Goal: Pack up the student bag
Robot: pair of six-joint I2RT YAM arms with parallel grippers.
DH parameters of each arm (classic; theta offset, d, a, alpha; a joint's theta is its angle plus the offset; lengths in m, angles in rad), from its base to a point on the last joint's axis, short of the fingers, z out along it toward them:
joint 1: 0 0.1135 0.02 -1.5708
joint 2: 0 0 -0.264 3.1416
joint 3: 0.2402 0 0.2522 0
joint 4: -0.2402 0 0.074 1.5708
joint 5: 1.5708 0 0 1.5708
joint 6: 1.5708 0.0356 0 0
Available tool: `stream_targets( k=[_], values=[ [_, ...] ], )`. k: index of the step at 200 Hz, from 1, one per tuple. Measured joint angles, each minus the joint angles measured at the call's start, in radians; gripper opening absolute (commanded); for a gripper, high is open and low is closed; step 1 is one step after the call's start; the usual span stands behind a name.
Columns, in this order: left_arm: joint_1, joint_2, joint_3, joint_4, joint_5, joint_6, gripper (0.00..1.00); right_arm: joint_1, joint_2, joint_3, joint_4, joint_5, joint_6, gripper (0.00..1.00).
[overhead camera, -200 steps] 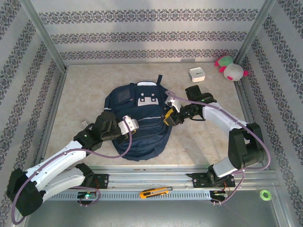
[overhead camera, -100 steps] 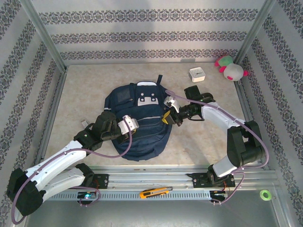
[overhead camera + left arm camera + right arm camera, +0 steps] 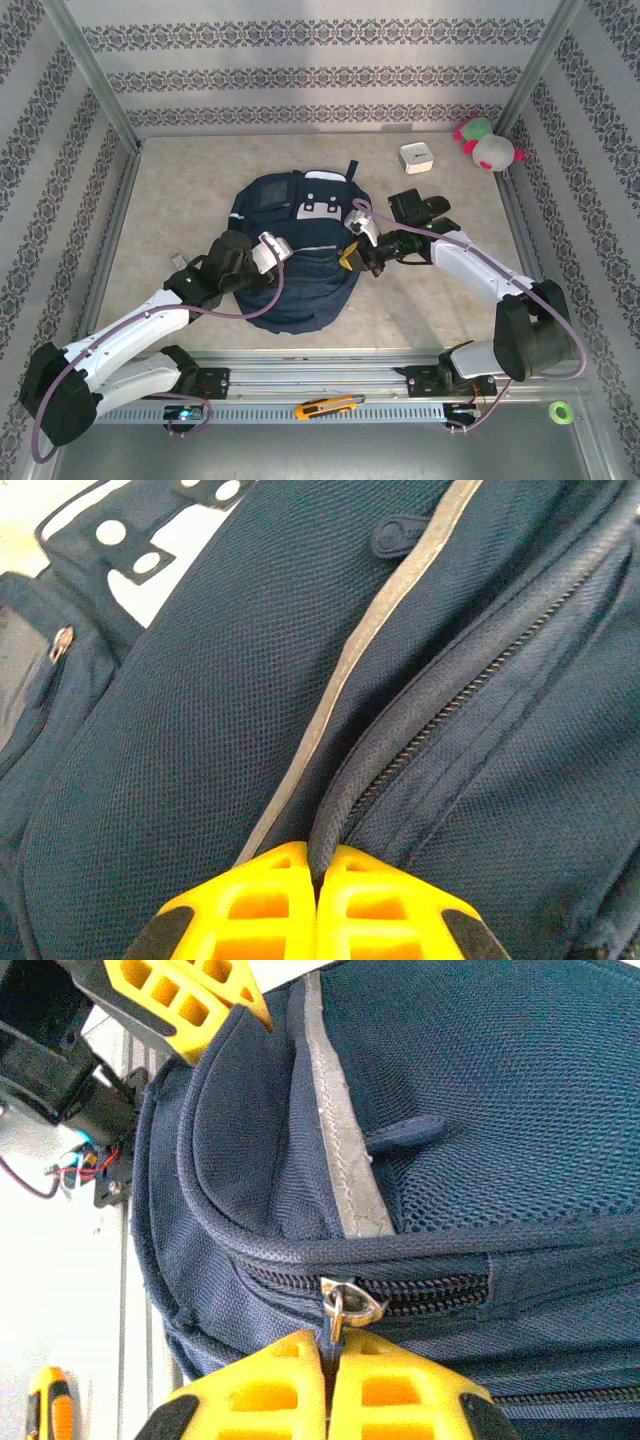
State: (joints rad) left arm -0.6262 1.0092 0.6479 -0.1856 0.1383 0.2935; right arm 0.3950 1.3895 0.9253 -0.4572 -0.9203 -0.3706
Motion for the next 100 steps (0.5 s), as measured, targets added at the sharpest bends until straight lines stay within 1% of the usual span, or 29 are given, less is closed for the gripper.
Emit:
stream_targets(
  k=[50,77,100],
  values=[
    [0.0,0.013,0.0,0.0,-0.021,-0.044,0.0,0.067,-0.054,-0.03,0.051,0.081,0.239,0.0],
    [0.0,0.021,0.012,0.0,-0.04,-0.052,0.0,0.066,-0.06,-0.03,0.045,0.098,0.375,0.0],
    [-0.001,0.023,0.027,0.0,-0.085,-0.053,0.0,0.059,-0.068,-0.03,0.016,0.101,0.428,0.0]
  ],
)
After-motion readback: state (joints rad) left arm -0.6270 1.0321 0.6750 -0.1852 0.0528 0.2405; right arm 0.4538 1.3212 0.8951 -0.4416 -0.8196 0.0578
